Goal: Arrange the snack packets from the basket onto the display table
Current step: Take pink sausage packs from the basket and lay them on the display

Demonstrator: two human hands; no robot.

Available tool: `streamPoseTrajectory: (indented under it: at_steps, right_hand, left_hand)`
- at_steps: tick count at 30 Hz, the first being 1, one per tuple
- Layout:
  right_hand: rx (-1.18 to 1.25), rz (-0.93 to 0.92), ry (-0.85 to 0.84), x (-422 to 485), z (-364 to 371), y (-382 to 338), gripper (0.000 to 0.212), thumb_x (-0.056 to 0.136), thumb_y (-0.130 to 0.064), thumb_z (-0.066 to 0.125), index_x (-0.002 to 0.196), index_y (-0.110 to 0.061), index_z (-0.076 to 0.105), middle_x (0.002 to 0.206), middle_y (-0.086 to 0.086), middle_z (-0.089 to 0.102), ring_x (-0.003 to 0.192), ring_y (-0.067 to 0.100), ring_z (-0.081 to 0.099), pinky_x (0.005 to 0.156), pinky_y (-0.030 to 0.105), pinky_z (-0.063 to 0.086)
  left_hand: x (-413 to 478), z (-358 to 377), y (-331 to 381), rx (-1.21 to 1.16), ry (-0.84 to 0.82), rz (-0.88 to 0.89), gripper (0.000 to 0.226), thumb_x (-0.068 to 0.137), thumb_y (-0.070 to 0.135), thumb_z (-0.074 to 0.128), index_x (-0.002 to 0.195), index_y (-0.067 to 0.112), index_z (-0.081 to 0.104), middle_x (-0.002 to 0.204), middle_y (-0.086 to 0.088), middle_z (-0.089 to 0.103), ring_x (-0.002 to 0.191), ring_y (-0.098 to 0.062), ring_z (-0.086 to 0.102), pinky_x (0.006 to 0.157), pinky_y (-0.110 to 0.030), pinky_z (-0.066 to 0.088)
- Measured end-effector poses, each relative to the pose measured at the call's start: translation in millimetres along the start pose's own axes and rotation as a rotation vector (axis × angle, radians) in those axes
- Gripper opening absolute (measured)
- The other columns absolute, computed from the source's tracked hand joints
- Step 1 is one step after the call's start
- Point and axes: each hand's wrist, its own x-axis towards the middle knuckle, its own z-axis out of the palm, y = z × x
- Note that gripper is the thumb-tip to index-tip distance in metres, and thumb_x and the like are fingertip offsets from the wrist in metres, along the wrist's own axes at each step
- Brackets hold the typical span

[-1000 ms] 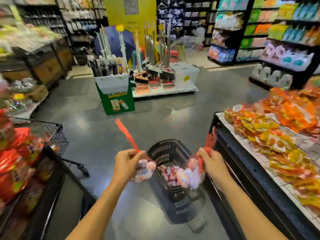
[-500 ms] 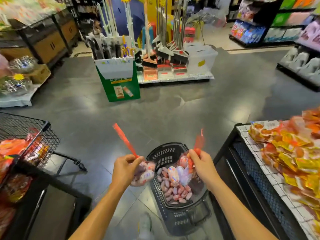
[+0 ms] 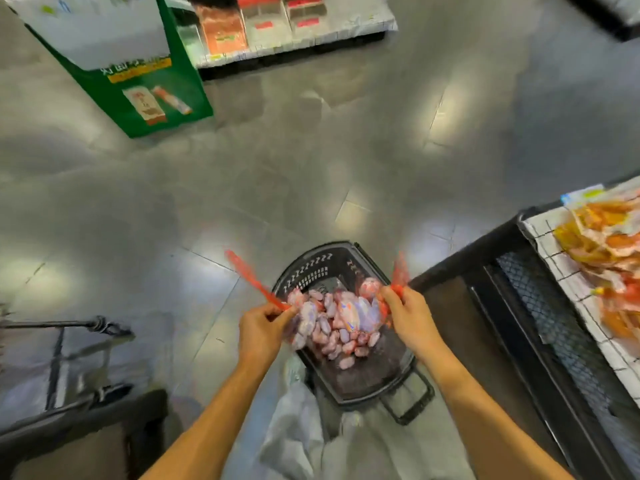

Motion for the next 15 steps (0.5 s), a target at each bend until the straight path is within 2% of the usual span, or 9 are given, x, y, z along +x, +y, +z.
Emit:
streamPoseTrajectory:
  at_steps: [2, 5, 7, 8, 10, 12, 15]
  right_hand:
    - [-0.017, 0.031, -0.020, 28, 11, 15, 0.036, 0.101, -0.021, 0.054, 0.067, -0.032, 0.052, 0.055, -0.015, 0.056, 0.052, -0.003, 0.046, 0.060, 0.025, 0.038]
    - [-0.058, 0.080, -0.060, 73, 31, 43, 0.030, 0.102, -0.029, 0.053, 0.072, -0.026, 0.057, 0.063, -0.009, 0.055, 0.053, -0.003, 0.048, 0.058, 0.025, 0.036]
    - [-0.137, 0.120, -0.134, 101, 45, 69, 0.031, 0.102, -0.043, 0.049, 0.083, -0.022, 0.061, 0.070, -0.008, 0.059, 0.060, -0.001, 0.053, 0.059, 0.021, 0.043]
    - [-0.174, 0.123, -0.148, 116, 53, 84, 0.033, 0.102, -0.045, 0.047, 0.088, -0.019, 0.062, 0.073, -0.004, 0.063, 0.066, 0.005, 0.058, 0.065, 0.026, 0.049]
    - [-0.215, 0.104, -0.152, 142, 70, 118, 0.034, 0.102, -0.042, 0.048, 0.100, -0.013, 0.066, 0.084, 0.007, 0.068, 0.079, 0.022, 0.063, 0.076, 0.036, 0.053]
    - [-0.193, 0.120, -0.179, 168, 88, 151, 0.030, 0.102, -0.035, 0.051, 0.104, -0.010, 0.068, 0.089, 0.010, 0.070, 0.084, 0.022, 0.063, 0.076, 0.033, 0.048]
    - [-0.218, 0.102, -0.192, 211, 120, 201, 0.025, 0.101, -0.028, 0.054, 0.095, -0.008, 0.068, 0.084, 0.007, 0.068, 0.080, 0.020, 0.061, 0.071, 0.032, 0.044]
  left_hand:
    - [28, 18, -13, 0.021, -0.021, -0.050, 0.020, 0.083, 0.013, 0.076, 0.064, 0.010, 0.072, 0.054, 0.005, 0.066, 0.050, 0.003, 0.052, 0.052, -0.014, 0.041]
    - [67, 47, -41, 0.048, -0.023, -0.101, 0.020, 0.082, 0.020, 0.078, 0.069, 0.005, 0.075, 0.061, -0.007, 0.070, 0.055, -0.014, 0.059, 0.058, -0.034, 0.052]
    - [91, 69, -64, 0.107, -0.035, -0.109, 0.023, 0.082, 0.026, 0.078, 0.073, 0.005, 0.076, 0.064, -0.007, 0.071, 0.058, -0.024, 0.066, 0.062, -0.042, 0.056]
    - [103, 80, -77, 0.119, -0.045, -0.118, 0.023, 0.082, 0.027, 0.078, 0.074, 0.005, 0.076, 0.065, -0.007, 0.072, 0.062, -0.028, 0.068, 0.063, -0.044, 0.056]
    - [124, 103, -100, 0.156, -0.053, -0.118, 0.027, 0.083, 0.028, 0.078, 0.073, 0.003, 0.074, 0.067, -0.010, 0.071, 0.066, -0.031, 0.067, 0.065, -0.045, 0.055]
    - [148, 125, -127, 0.194, -0.050, -0.132, 0.032, 0.082, 0.030, 0.079, 0.071, 0.001, 0.072, 0.067, -0.013, 0.070, 0.064, -0.030, 0.066, 0.065, -0.045, 0.054]
    - [182, 159, -168, 0.243, -0.062, -0.160, 0.029, 0.081, 0.030, 0.079, 0.068, 0.005, 0.073, 0.064, -0.008, 0.070, 0.058, -0.019, 0.063, 0.061, -0.037, 0.052]
